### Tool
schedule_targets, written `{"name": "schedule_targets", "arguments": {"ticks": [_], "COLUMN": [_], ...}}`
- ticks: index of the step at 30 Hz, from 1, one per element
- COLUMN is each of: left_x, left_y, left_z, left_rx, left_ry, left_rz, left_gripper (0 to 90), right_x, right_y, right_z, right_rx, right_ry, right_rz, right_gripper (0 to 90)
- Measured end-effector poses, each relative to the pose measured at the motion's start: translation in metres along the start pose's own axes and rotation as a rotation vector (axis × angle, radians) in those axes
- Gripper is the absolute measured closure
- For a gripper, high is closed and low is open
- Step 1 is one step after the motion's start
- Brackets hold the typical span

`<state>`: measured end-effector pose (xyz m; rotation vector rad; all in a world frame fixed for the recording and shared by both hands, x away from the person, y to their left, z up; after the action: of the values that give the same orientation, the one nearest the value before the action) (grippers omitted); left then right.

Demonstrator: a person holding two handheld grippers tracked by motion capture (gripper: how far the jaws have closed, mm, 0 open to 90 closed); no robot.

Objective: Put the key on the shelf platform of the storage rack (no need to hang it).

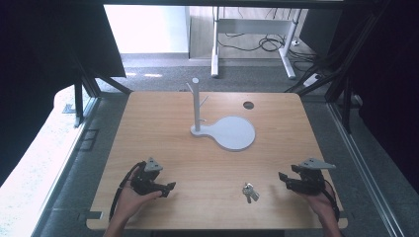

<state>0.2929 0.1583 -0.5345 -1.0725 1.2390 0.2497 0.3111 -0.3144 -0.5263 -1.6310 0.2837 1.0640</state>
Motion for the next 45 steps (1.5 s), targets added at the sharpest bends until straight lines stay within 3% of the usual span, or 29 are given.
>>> {"name": "schedule_targets", "arguments": {"ticks": [8,9,12,13,15,16,19,25,33,45], "left_x": [-0.002,-0.001,0.000,0.002,0.003,0.004,0.006,0.006,0.006,0.005], "left_y": [-0.002,-0.002,-0.002,-0.002,-0.002,-0.002,-0.001,-0.001,0.000,0.000], "left_z": [-0.005,-0.006,-0.007,-0.006,-0.006,-0.005,-0.004,-0.006,-0.002,-0.002], "left_rx": [0.017,0.018,0.019,0.021,0.020,0.018,0.020,0.015,0.005,0.005], "left_ry": [0.002,0.004,0.005,0.005,0.005,0.006,0.006,0.013,0.015,0.021], "left_rz": [-0.005,-0.001,0.003,0.007,0.010,0.013,0.018,0.016,0.014,0.014], "left_gripper": [20.3,20.3,20.3,20.3,20.3,20.3,20.3,20.3,20.3,20.3], "right_x": [-0.006,-0.010,-0.012,-0.012,-0.012,-0.011,-0.011,-0.011,-0.003,0.012], "right_y": [-0.015,-0.021,-0.026,-0.030,-0.031,-0.034,-0.040,-0.050,-0.057,-0.066], "right_z": [0.011,0.017,0.023,0.029,0.032,0.039,0.056,0.074,0.083,0.093], "right_rx": [0.026,0.032,0.015,-0.014,-0.028,-0.055,-0.119,-0.149,-0.162,-0.188], "right_ry": [-0.022,-0.025,-0.042,-0.048,-0.051,-0.062,-0.088,-0.125,-0.146,-0.155], "right_rz": [0.074,0.102,0.121,0.147,0.164,0.197,0.228,0.271,0.353,0.425], "right_gripper": [41.0,42.4,42.9,43.6,43.8,44.1,44.3,46.8,47.3,49.0]}}
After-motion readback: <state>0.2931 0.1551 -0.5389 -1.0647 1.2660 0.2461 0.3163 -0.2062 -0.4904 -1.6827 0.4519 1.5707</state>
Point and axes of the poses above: each handheld gripper's, and its own axes: x roughly forward along the jaws, y roughly out of its underside, z roughly to its left, the point moved 4 cm from there along x, roughly forward along the jaws, and after that the axes turned 8 degrees about z, right-handed, at the moved point
